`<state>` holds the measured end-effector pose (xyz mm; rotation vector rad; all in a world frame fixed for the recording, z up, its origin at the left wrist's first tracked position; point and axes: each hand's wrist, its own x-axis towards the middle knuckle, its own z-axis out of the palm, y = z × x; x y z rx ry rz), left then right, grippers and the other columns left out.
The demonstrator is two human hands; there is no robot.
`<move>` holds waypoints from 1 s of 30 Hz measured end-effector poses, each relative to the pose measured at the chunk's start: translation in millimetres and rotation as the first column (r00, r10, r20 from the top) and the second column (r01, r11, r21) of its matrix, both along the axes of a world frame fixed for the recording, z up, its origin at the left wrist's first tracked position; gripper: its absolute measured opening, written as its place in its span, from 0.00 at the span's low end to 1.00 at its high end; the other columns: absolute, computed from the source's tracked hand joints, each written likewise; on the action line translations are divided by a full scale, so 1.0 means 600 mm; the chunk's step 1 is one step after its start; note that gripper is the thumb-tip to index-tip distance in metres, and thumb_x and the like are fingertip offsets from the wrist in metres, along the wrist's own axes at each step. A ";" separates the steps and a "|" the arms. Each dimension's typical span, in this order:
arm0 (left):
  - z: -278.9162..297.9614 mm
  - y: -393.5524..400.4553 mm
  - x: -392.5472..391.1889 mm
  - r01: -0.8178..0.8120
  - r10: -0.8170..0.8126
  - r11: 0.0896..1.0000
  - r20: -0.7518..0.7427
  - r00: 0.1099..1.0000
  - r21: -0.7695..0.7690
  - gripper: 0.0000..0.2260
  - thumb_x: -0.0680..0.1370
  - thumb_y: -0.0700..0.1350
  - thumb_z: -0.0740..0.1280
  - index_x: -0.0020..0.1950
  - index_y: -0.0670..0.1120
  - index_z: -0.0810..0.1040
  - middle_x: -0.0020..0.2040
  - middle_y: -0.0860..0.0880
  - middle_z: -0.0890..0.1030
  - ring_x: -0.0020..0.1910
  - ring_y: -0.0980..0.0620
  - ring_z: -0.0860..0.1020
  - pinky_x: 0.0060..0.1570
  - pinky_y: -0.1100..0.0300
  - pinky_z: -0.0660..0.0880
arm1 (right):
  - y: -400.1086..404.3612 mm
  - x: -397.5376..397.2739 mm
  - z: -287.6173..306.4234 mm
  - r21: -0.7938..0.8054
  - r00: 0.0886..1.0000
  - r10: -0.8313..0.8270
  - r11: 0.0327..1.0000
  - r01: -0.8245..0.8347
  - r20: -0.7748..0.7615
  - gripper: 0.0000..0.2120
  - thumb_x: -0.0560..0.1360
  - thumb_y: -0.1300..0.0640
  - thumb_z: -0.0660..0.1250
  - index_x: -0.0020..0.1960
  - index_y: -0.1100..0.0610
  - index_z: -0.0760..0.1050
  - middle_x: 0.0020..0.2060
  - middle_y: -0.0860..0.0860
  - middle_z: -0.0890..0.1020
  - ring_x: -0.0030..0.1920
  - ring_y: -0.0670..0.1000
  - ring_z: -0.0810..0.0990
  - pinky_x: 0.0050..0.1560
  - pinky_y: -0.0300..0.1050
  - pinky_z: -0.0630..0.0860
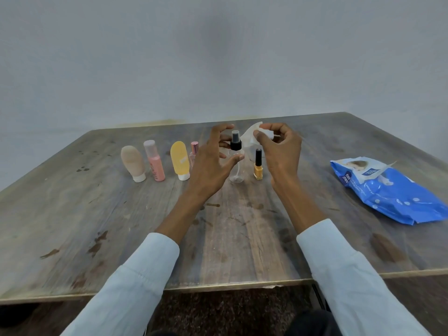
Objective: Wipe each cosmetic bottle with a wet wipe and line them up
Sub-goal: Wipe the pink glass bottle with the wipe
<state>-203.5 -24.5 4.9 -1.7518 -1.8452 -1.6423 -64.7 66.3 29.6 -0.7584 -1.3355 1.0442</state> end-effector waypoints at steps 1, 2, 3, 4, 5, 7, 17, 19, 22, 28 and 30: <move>0.000 0.000 -0.003 -0.012 0.012 1.000 -0.003 1.000 0.002 0.29 0.78 0.52 0.79 0.74 0.57 0.68 0.62 0.59 0.83 0.60 0.59 0.83 0.55 0.53 0.82 | -0.001 0.000 0.000 0.006 1.000 0.004 1.000 -0.004 0.005 0.08 0.75 0.61 0.79 0.50 0.51 0.84 0.45 0.44 0.87 0.44 0.40 0.85 0.47 0.40 0.85; 0.001 0.000 -0.007 -0.024 0.025 1.000 -0.006 1.000 0.007 0.29 0.78 0.54 0.79 0.74 0.58 0.69 0.62 0.59 0.83 0.60 0.59 0.83 0.56 0.54 0.82 | -0.003 0.000 0.001 0.015 1.000 0.010 1.000 -0.010 0.005 0.08 0.75 0.61 0.78 0.50 0.50 0.84 0.45 0.44 0.87 0.44 0.41 0.85 0.48 0.40 0.85; 0.005 -0.001 -0.011 -0.037 0.037 0.999 -0.010 0.999 0.017 0.28 0.78 0.55 0.78 0.73 0.57 0.70 0.62 0.58 0.83 0.59 0.59 0.83 0.55 0.56 0.81 | -0.004 0.000 0.002 0.025 1.000 0.016 1.000 -0.016 0.003 0.09 0.75 0.61 0.78 0.49 0.49 0.83 0.45 0.43 0.87 0.44 0.41 0.85 0.47 0.41 0.85; 0.009 -0.004 -0.016 -0.050 0.050 0.998 -0.019 0.999 0.030 0.26 0.78 0.56 0.78 0.71 0.55 0.72 0.61 0.57 0.84 0.58 0.58 0.83 0.53 0.60 0.80 | -0.005 -0.001 0.002 0.038 1.000 0.020 0.999 -0.020 0.003 0.09 0.75 0.61 0.78 0.49 0.49 0.83 0.44 0.43 0.87 0.43 0.41 0.85 0.47 0.41 0.85; 0.015 -0.007 -0.022 -0.068 0.069 0.997 -0.037 0.997 0.047 0.22 0.79 0.55 0.77 0.69 0.52 0.74 0.60 0.56 0.84 0.57 0.58 0.83 0.52 0.63 0.79 | -0.006 -0.001 0.003 0.053 1.000 0.019 0.998 -0.019 0.004 0.08 0.75 0.62 0.78 0.48 0.50 0.83 0.44 0.43 0.87 0.42 0.41 0.85 0.46 0.42 0.85; 0.023 -0.018 -0.044 -0.132 0.141 0.987 -0.098 0.985 0.094 0.14 0.81 0.53 0.75 0.63 0.50 0.79 0.57 0.56 0.84 0.54 0.57 0.82 0.52 0.63 0.76 | -0.010 -0.002 0.006 0.089 1.000 0.010 0.996 -0.012 0.016 0.07 0.75 0.62 0.77 0.50 0.52 0.84 0.44 0.44 0.87 0.41 0.43 0.84 0.44 0.42 0.84; 0.030 -0.050 -0.136 -0.478 0.495 0.869 -0.196 0.846 0.130 0.03 0.82 0.46 0.68 0.52 0.52 0.81 0.50 0.62 0.81 0.55 0.53 0.76 0.53 0.55 0.59 | -0.074 -0.066 0.043 0.650 0.987 -0.089 0.760 -0.021 0.135 0.08 0.73 0.70 0.73 0.48 0.59 0.81 0.47 0.51 0.81 0.47 0.45 0.80 0.44 0.34 0.75; 0.026 -0.050 -0.137 -0.478 0.485 0.874 -0.219 0.846 0.091 0.03 0.82 0.46 0.68 0.52 0.52 0.82 0.50 0.61 0.82 0.57 0.52 0.75 0.53 0.54 0.58 | -0.081 -0.092 0.032 0.671 0.981 -0.072 0.738 -0.070 0.181 0.07 0.74 0.70 0.73 0.47 0.60 0.81 0.46 0.51 0.81 0.46 0.45 0.79 0.44 0.35 0.75; 0.023 -0.050 -0.137 -0.473 0.467 0.880 -0.239 0.851 0.035 0.03 0.82 0.48 0.69 0.52 0.54 0.83 0.52 0.60 0.83 0.60 0.53 0.73 0.53 0.54 0.57 | -0.082 -0.111 0.004 0.662 0.967 -0.049 0.738 -0.132 0.248 0.04 0.75 0.68 0.73 0.48 0.60 0.81 0.45 0.50 0.81 0.44 0.46 0.79 0.44 0.44 0.78; 0.015 -0.044 -0.135 -0.477 0.447 0.878 -0.290 0.847 -0.042 0.05 0.80 0.51 0.71 0.53 0.56 0.86 0.51 0.60 0.84 0.60 0.53 0.72 0.49 0.55 0.52 | -0.066 -0.098 -0.011 0.581 0.955 -0.043 0.802 -0.143 0.294 0.06 0.75 0.67 0.73 0.49 0.58 0.82 0.46 0.49 0.81 0.45 0.48 0.80 0.45 0.49 0.81; 0.016 -0.044 -0.133 -0.479 0.448 0.876 -0.281 0.849 -0.048 0.05 0.80 0.51 0.72 0.54 0.56 0.86 0.51 0.61 0.84 0.61 0.53 0.72 0.50 0.55 0.53 | -0.063 -0.093 -0.008 0.567 0.951 -0.045 0.811 -0.144 0.305 0.06 0.75 0.67 0.73 0.49 0.57 0.82 0.47 0.49 0.82 0.45 0.47 0.80 0.44 0.46 0.80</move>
